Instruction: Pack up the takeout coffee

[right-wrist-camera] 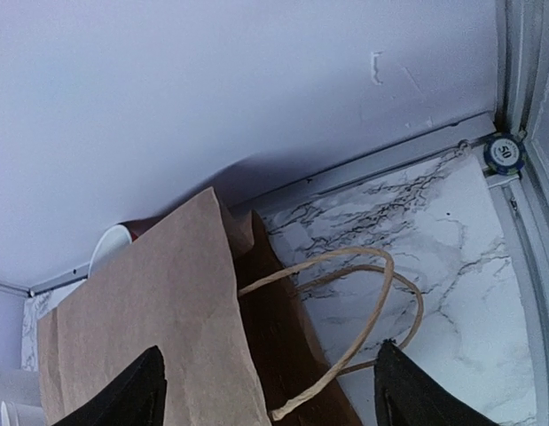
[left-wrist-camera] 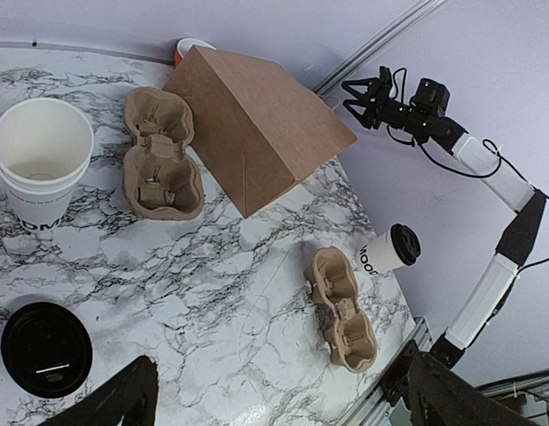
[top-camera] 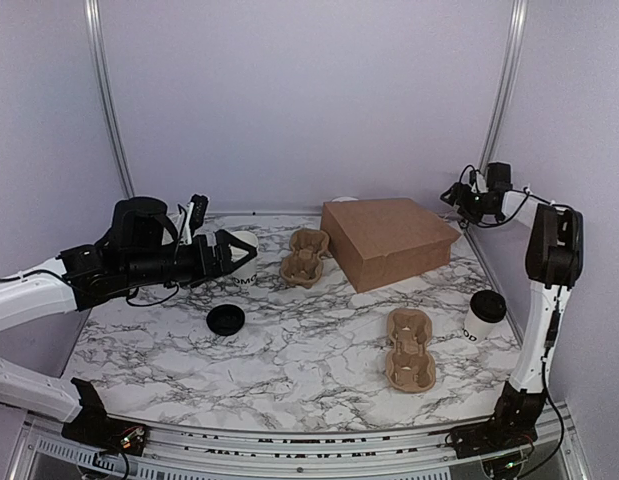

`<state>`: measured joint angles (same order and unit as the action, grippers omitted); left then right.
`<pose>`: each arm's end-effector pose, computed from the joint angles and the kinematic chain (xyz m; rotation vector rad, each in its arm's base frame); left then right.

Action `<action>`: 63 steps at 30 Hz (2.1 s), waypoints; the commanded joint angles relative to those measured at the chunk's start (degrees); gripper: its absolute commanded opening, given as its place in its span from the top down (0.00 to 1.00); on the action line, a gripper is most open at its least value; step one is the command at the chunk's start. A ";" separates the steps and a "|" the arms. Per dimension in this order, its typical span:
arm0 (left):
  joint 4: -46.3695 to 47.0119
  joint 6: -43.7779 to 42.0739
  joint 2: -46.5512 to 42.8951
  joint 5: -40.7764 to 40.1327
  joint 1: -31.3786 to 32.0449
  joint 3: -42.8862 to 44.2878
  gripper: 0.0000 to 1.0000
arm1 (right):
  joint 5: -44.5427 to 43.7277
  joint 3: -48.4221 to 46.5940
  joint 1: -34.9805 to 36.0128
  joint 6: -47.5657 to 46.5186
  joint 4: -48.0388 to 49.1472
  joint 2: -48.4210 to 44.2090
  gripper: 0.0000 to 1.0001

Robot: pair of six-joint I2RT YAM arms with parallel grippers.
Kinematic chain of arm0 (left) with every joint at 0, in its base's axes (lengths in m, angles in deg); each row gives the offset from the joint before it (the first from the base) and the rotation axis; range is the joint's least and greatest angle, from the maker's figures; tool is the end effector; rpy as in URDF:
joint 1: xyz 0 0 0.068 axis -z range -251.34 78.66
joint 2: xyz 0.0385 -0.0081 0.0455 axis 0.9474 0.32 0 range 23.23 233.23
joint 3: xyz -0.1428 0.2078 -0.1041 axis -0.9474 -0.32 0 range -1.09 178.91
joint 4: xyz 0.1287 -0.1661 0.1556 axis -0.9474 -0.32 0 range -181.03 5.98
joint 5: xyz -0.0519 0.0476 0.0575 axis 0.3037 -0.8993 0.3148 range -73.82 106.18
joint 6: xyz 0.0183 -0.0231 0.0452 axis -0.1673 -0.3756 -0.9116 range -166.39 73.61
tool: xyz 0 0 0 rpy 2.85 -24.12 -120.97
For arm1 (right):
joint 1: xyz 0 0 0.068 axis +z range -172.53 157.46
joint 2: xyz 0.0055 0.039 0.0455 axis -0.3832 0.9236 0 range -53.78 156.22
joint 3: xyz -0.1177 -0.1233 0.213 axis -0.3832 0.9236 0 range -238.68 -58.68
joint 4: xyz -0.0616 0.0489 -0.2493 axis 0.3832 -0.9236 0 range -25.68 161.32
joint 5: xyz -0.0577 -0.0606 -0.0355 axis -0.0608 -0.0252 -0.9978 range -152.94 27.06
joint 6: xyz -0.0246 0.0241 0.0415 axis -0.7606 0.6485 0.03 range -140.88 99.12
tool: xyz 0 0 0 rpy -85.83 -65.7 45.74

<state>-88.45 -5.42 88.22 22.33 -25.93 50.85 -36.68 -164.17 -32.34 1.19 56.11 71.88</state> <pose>0.1833 -0.1914 0.3229 0.1588 2.0312 -1.1018 0.5061 -0.0715 0.2384 0.3439 2.1545 0.6219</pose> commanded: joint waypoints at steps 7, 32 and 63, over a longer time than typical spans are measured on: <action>-1.27 1.94 -4.21 -1.97 -0.32 -0.42 0.01 | 0.96 -4.02 -0.92 9.55 1.31 5.66 0.38; 1.33 1.33 -1.39 -1.14 -0.31 0.25 0.01 | -9.78 14.60 10.63 14.00 19.03 -24.06 1.00; 2.52 -0.35 10.14 0.98 -0.32 4.95 0.01 | -48.57 2.82 63.08 -8.82 -2.00 -39.63 1.00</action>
<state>-87.23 -4.50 95.48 23.86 -25.93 52.16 -78.86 -160.13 23.51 -6.00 56.64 35.78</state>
